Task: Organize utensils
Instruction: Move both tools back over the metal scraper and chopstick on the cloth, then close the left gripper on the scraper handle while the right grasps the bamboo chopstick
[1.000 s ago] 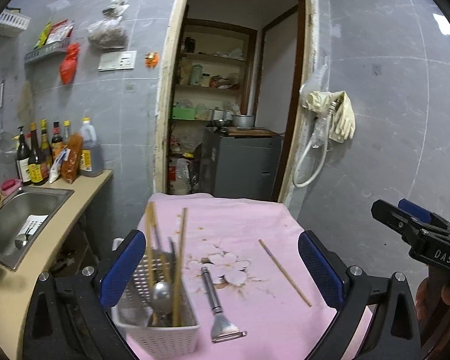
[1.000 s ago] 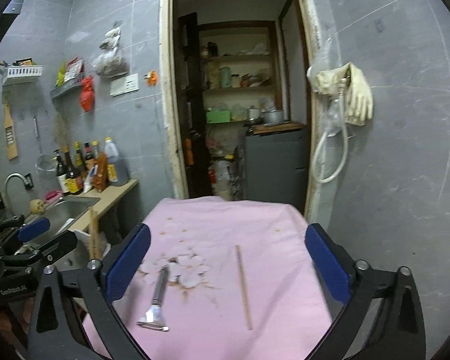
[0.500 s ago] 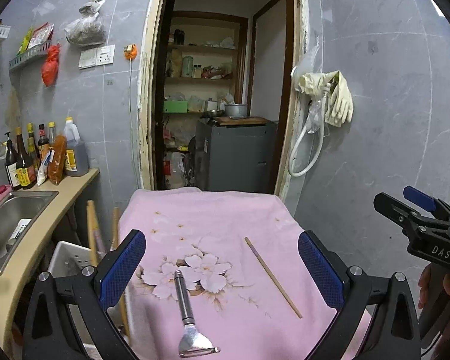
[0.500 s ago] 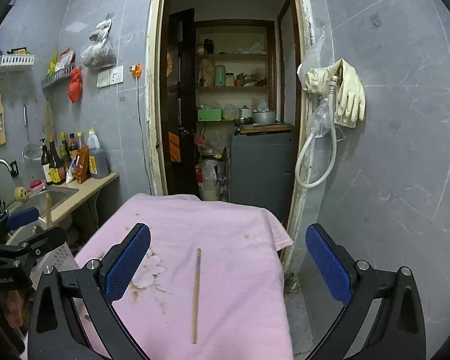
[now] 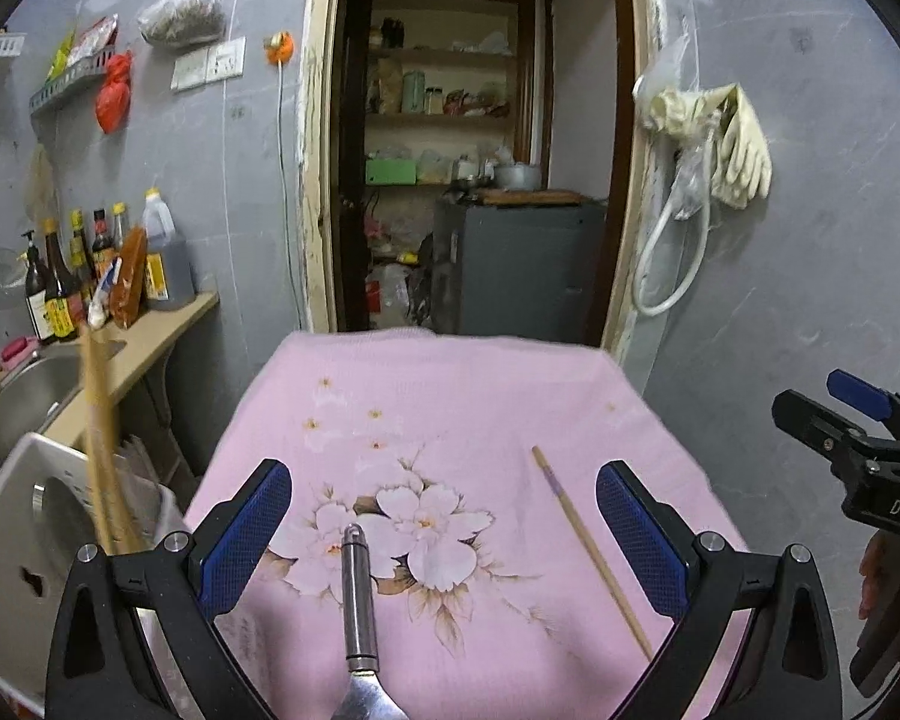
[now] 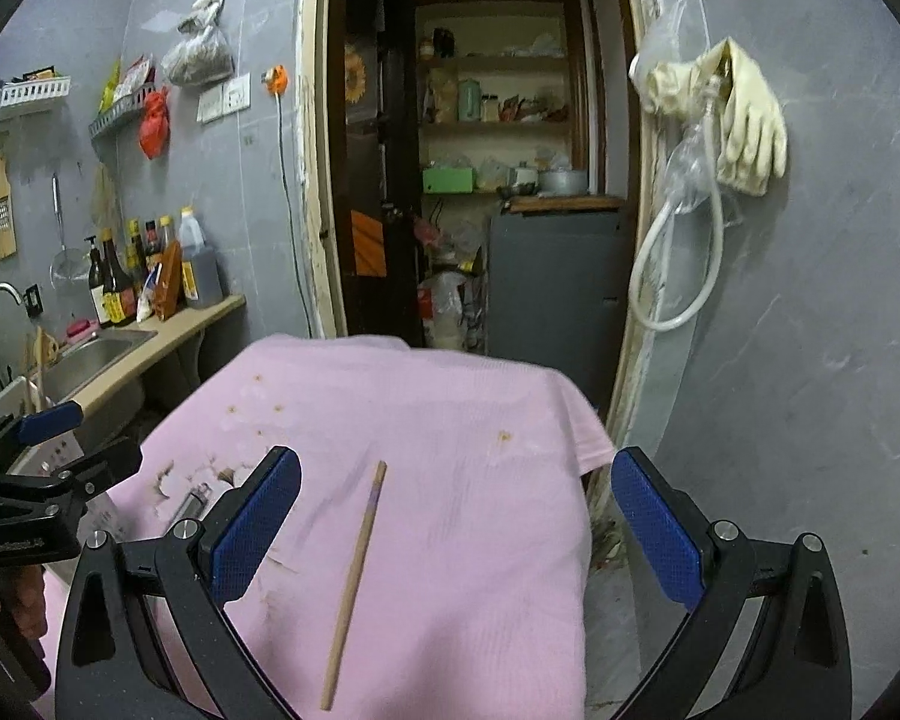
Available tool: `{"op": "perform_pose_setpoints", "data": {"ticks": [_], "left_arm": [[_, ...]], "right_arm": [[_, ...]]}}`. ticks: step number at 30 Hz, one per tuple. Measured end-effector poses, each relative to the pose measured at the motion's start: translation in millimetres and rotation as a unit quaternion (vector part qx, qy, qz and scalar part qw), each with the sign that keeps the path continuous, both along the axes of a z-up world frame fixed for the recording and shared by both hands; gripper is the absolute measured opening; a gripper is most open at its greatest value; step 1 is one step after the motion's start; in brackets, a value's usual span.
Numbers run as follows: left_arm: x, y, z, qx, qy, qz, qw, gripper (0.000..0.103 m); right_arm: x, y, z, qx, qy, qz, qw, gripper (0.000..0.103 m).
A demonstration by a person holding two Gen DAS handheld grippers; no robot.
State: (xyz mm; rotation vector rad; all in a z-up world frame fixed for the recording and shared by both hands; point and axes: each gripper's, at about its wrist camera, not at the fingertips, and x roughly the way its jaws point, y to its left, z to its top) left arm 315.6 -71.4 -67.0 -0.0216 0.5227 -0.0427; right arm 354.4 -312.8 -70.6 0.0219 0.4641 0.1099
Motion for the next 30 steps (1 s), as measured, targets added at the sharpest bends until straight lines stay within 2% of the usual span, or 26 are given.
{"op": "perform_pose_setpoints", "data": {"ticks": [13, 16, 20, 27, 30], "left_arm": [[50.7, 15.3, -61.1, -0.016, 0.078, 0.049, 0.9956, 0.102], [58.8, 14.7, -72.2, -0.008, 0.098, 0.053, 0.9937, 0.102], [64.5, 14.7, -82.3, -0.006, 0.112, 0.057, 0.992, 0.102], [72.7, 18.6, -94.7, -0.018, 0.132, 0.065, 0.9889, 0.102], [75.8, 22.2, -100.3, -0.028, 0.144, 0.076, 0.9862, 0.095]], "right_arm": [[54.2, 10.4, -70.8, 0.006, 0.07, 0.053, 0.996, 0.102], [66.9, 15.4, -86.9, 0.011, 0.099, 0.065, 0.993, 0.101], [75.6, 22.3, -101.9, 0.011, 0.114, 0.077, 0.99, 0.099], [86.3, 42.9, -121.8, 0.002, 0.147, 0.096, 0.984, 0.073], [93.0, 49.0, -126.5, 0.001, 0.159, 0.106, 0.982, 0.06]]}}
